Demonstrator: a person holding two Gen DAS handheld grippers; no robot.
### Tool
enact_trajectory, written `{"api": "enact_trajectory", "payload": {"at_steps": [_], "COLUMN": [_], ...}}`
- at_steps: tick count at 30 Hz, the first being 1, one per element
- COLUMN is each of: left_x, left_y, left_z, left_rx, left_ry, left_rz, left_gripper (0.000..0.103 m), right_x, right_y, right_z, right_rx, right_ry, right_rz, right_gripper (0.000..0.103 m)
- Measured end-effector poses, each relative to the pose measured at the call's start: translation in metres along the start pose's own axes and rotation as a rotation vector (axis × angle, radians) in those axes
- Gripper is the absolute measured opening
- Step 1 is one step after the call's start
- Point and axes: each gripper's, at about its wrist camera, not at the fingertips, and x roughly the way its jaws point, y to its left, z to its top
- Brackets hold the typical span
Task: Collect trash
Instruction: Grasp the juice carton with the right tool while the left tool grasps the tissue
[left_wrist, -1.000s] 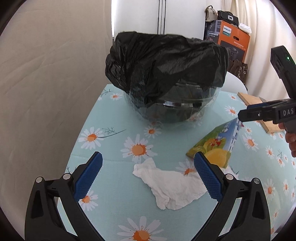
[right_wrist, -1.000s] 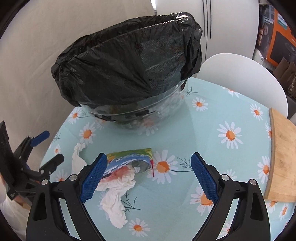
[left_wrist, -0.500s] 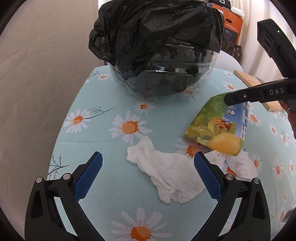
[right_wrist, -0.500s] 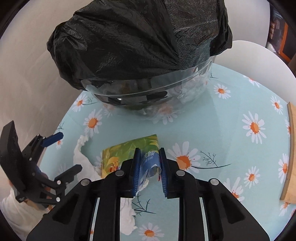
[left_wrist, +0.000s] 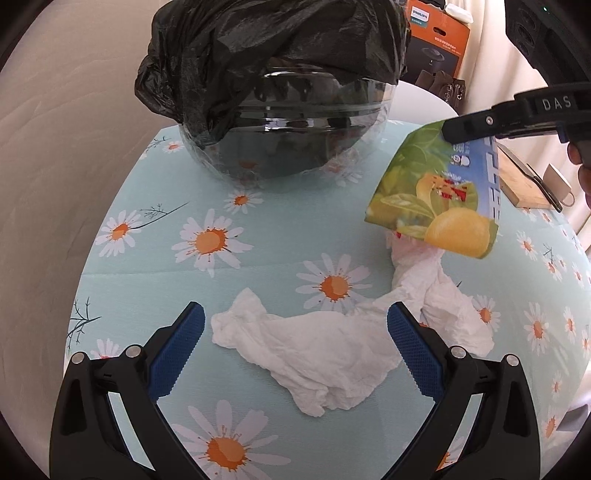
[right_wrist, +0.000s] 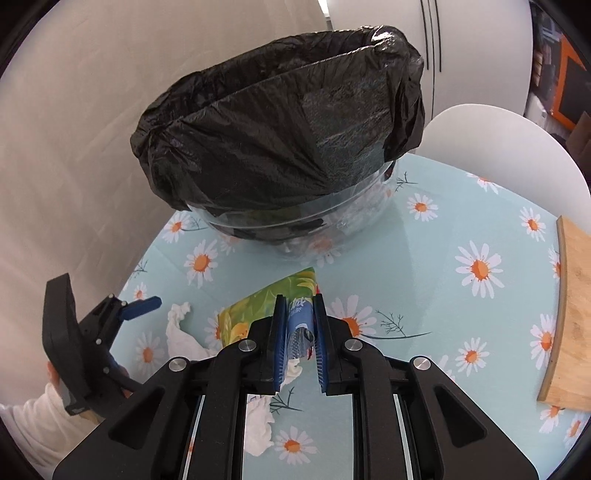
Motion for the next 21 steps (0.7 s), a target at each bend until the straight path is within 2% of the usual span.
{"api": "enact_trajectory", "payload": {"at_steps": [10,12,13,15,19,21], "left_x": [0.015,0.016,0.017,0.017,0.015,0.016], "left_y": [-0.021,-0.03,-0.034,-0.038,-0.043,-0.046], "left_z": [-0.006,-0.006,-0.007,-0.006,-0.002,0.002], "left_rx": [-0.01,0.039,0.068,0.099,0.122,0.148], "left_ry": [0.054,0.048,0.05,0.053,0.081,0.102], "left_rz": [-0.05,-0.034,-0.027,-0.043,-0.078,-0.067], "left_gripper": [0.096,0.089,0.081,0.072,0.042,0.034], "right_x": [-0.02,-0.022,-0.024,-0.028,-0.033,-0.036], "right_y": [-0.016,-0.021,-0.023,-0.029,-0.039,-0.043], "right_z": [-0.008,-0.012,-0.013,-0.017,-0.026,-0.03], "right_rx": [-0.02,-0.024,-0.025,-0.023,-0.013,-0.009], "right_ry": [0.026,0.03,0.03,0.03,0.033,0.032], "right_rz": [-0.044,-0.055,-0.061,-0.071,-0.082,-0.088], "right_gripper": [0.013,0.013,0.013,0.013,0.013,0.013]}}
